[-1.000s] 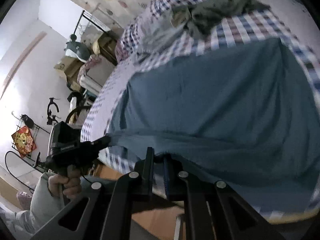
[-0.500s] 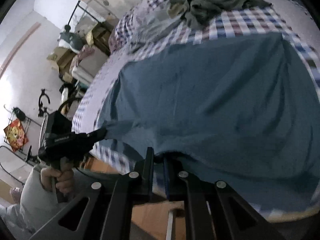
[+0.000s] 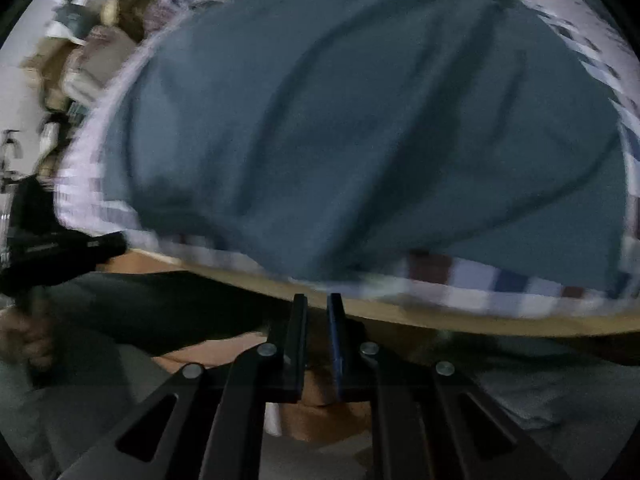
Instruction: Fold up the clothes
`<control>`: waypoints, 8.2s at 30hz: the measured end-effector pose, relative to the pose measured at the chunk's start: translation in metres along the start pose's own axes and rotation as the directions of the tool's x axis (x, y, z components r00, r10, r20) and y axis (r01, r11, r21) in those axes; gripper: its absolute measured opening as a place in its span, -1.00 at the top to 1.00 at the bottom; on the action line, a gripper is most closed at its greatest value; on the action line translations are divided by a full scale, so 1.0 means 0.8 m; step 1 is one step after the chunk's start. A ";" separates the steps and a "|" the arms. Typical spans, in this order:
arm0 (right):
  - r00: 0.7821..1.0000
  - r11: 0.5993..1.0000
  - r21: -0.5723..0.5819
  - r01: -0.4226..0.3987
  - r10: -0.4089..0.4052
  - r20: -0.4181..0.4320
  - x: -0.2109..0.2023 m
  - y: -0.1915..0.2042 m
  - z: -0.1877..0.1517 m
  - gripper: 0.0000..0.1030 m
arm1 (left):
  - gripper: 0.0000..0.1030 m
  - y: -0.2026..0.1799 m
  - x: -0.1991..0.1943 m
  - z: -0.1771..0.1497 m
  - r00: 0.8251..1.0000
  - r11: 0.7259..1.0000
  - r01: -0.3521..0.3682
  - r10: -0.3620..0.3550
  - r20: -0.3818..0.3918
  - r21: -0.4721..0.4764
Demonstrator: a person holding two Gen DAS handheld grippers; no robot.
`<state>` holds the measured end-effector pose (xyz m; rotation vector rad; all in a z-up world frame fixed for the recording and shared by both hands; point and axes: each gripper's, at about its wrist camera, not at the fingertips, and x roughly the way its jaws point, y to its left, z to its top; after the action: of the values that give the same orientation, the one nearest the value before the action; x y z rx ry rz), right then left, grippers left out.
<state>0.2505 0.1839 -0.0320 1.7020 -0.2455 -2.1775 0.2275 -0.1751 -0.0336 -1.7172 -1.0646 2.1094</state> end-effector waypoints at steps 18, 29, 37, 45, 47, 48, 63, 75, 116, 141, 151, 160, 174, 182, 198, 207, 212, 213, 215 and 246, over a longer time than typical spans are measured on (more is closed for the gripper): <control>0.980 0.992 -0.124 -0.011 0.036 0.198 -0.024 0.043 0.013 0.59 | -0.42 0.098 -0.080 0.056 0.909 0.973 0.094 0.002 0.417 -0.210; 0.973 0.966 -0.256 -0.019 0.077 0.217 -0.014 0.084 0.012 0.51 | 0.83 0.104 -0.064 0.059 0.913 0.975 0.087 0.004 0.408 -0.205; 0.957 0.916 -0.395 0.066 0.054 0.286 -0.015 0.124 0.003 0.23 | 0.85 0.079 -0.081 0.053 0.876 0.980 0.189 -0.142 0.461 -0.058; 0.922 0.826 -0.524 0.206 0.015 0.386 0.002 0.196 -0.011 0.05 | 0.86 0.066 -0.112 0.046 0.769 0.910 0.402 -0.394 0.503 0.098; 0.910 0.801 -0.550 0.236 0.017 0.415 0.008 0.217 -0.012 -0.11 | 0.86 0.068 -0.111 0.050 0.766 0.903 0.422 -0.406 0.498 0.087; 0.903 0.787 -0.564 0.249 0.022 0.429 0.011 0.228 -0.013 -0.13 | 0.86 0.070 -0.110 0.051 0.768 0.899 0.431 -0.410 0.492 0.078; 0.787 0.583 -0.655 0.480 0.042 0.615 0.090 0.384 0.030 -0.38 | 0.87 0.086 -0.120 0.054 0.768 0.866 0.494 -0.475 0.429 0.075; 0.849 0.604 -0.683 0.411 0.021 0.528 0.115 0.396 0.073 0.93 | -0.44 0.081 -0.118 0.143 0.852 0.940 0.341 -0.316 0.417 0.015; 0.905 0.723 -0.688 0.066 0.247 0.347 0.059 0.429 0.032 0.93 | 0.94 0.058 -0.102 0.350 0.851 0.921 0.346 -0.388 0.355 0.176; 0.943 0.721 -0.689 0.077 0.172 0.285 0.109 0.445 0.047 0.87 | 0.51 0.088 -0.129 0.353 0.856 0.958 0.262 -0.285 0.431 0.113; 0.971 0.585 -0.810 0.034 0.172 0.165 0.112 0.481 0.025 0.06 | -0.40 0.073 -0.165 0.326 0.836 0.931 0.273 -0.355 0.419 0.244; 0.954 0.821 -0.555 -0.138 0.260 0.148 0.002 0.294 0.134 -0.04 | -0.40 0.036 -0.092 0.338 0.942 0.956 0.166 -0.226 0.247 0.242; 0.896 0.976 0.067 -0.206 0.160 0.414 -0.136 -0.106 0.250 -0.14 | -0.14 0.010 -0.054 0.348 0.976 0.968 0.006 -0.060 0.210 0.252; 0.942 0.979 0.055 -0.195 0.171 0.291 -0.079 -0.132 0.273 -0.14 | 0.57 0.007 -0.045 0.352 0.979 0.965 -0.046 -0.008 0.206 0.258; 0.946 0.978 -0.079 -0.195 0.208 0.249 -0.061 -0.110 0.325 0.68 | 0.95 -0.010 -0.102 0.393 0.918 0.949 0.218 -0.279 0.282 0.230; 0.952 0.980 -0.001 -0.199 0.193 0.239 -0.032 -0.128 0.348 0.65 | 0.95 0.035 -0.023 0.423 0.961 0.981 0.172 -0.187 0.204 0.092; 0.950 0.972 0.049 -0.230 0.214 0.228 -0.024 -0.143 0.342 0.40 | 0.14 0.028 -0.042 0.419 0.949 0.965 0.216 -0.243 0.201 0.148; 0.948 0.971 0.053 -0.234 0.217 0.231 -0.026 -0.144 0.340 0.33 | 0.14 0.023 -0.040 0.418 0.952 0.965 0.201 -0.233 0.200 0.169; 0.946 0.966 0.058 -0.252 0.233 0.225 -0.022 -0.146 0.340 0.02 | 0.92 0.017 -0.040 0.412 0.955 0.965 0.174 -0.214 0.208 0.195; 0.906 0.959 0.137 -0.247 0.179 0.382 -0.089 -0.087 0.094 -0.11 | -0.52 0.009 -0.086 0.115 0.956 0.981 -0.033 -0.024 0.292 0.190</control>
<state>0.1804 0.2686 0.0271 1.2629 -0.7169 -2.3444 0.1649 -0.2566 0.0190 -1.3495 -0.8878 2.4345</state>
